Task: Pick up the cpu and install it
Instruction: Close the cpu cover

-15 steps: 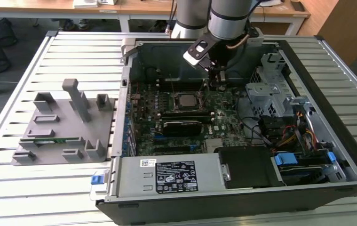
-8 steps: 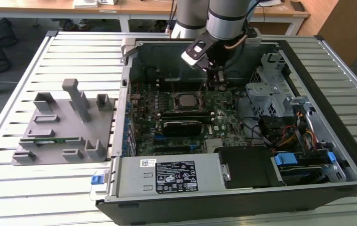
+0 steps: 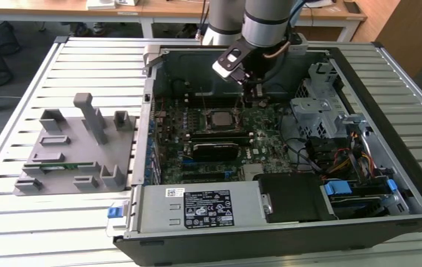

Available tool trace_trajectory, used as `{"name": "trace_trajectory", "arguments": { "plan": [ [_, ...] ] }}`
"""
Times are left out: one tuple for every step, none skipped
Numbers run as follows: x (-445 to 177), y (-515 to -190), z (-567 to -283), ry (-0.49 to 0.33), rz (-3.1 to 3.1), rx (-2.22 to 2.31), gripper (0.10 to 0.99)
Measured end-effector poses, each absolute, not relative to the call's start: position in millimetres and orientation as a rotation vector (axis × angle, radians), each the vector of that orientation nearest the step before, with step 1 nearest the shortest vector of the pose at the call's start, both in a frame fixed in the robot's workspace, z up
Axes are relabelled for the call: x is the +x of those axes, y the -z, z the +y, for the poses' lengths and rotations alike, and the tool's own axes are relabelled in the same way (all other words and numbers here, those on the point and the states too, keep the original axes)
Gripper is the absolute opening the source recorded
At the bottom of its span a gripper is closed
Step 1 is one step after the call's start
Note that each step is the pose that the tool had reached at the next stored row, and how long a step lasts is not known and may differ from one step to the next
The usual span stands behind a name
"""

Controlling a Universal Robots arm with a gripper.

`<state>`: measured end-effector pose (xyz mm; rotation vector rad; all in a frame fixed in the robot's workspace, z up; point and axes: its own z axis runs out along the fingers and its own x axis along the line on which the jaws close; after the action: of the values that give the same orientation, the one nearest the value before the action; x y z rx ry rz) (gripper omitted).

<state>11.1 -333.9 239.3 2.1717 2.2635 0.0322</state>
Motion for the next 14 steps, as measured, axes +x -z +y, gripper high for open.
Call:
{"name": "trace_trajectory", "arguments": {
  "plan": [
    [11, -239, -334, -0.032, 2.264, 2.172, 0.106],
    [10, -239, -334, -0.032, 2.264, 2.172, 0.106],
    [10, -239, -334, -0.032, 2.264, 2.172, 0.106],
    [9, -239, -334, -0.032, 2.264, 2.172, 0.106],
    [8, -239, -334, -0.032, 2.264, 2.172, 0.106],
    [7, -239, -334, -0.032, 2.264, 2.172, 0.106],
    [6, -239, -334, -0.032, 2.264, 2.172, 0.106],
    [5, -239, -334, -0.032, 2.263, 2.172, 0.106],
    [4, -239, -334, -0.032, 2.264, 2.172, 0.106],
    [4, -238, -334, -0.032, 2.264, 2.172, 0.106],
    [3, -238, -334, -0.032, 2.264, 2.172, 0.106],
    [2, -238, -334, -0.032, 2.264, 2.172, 0.106],
    [1, -238, -334, -0.032, 2.264, 2.172, 0.106],
    [-1, -238, -334, -0.032, 2.264, 2.172, 0.106]
  ]
}}
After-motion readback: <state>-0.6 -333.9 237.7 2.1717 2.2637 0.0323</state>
